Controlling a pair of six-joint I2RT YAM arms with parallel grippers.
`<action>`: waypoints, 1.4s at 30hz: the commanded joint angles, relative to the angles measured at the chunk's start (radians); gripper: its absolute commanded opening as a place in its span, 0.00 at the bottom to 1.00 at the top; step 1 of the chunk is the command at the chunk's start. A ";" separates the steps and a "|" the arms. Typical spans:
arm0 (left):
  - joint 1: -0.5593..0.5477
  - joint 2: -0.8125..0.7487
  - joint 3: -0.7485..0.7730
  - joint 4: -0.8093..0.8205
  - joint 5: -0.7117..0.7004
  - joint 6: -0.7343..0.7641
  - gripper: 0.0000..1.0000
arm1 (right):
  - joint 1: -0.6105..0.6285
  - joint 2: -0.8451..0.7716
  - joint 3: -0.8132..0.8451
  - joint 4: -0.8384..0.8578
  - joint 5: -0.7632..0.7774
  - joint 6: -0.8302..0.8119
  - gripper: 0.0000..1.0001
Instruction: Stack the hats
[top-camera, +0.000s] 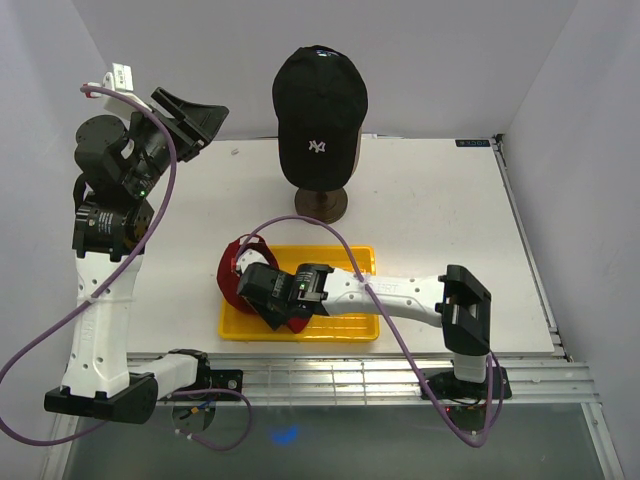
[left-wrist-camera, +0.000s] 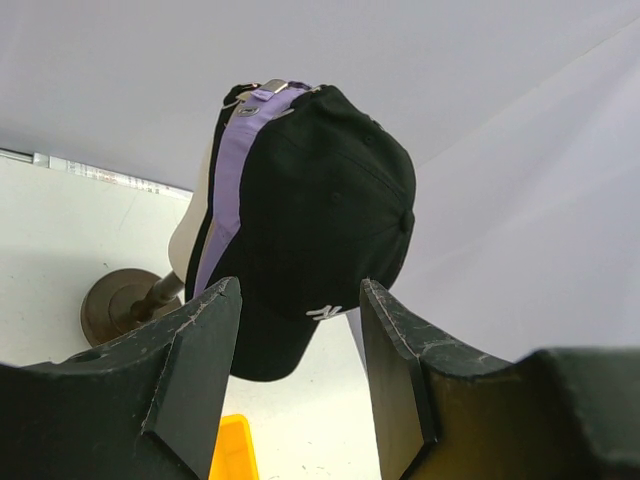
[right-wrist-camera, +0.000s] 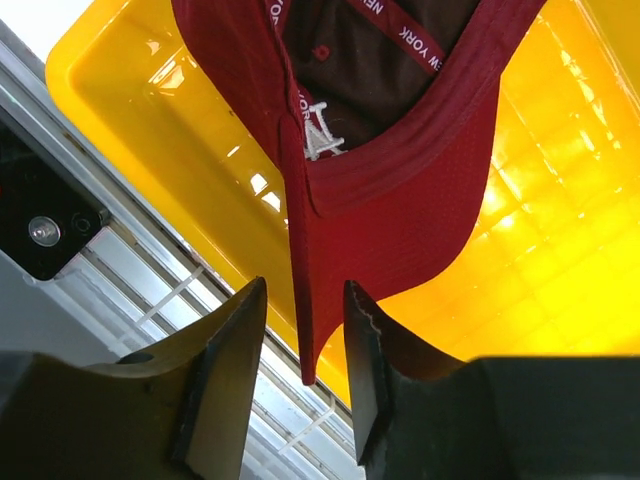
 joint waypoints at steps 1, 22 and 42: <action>0.000 -0.011 0.010 0.005 0.009 0.010 0.62 | -0.014 0.008 0.040 -0.010 -0.033 -0.041 0.42; 0.002 -0.093 0.056 0.169 -0.061 -0.053 0.58 | -0.185 -0.161 0.326 -0.074 -0.568 -0.084 0.08; 0.000 -0.219 0.123 0.405 -0.198 -0.059 0.56 | -0.681 -0.046 0.688 1.102 -1.047 0.830 0.08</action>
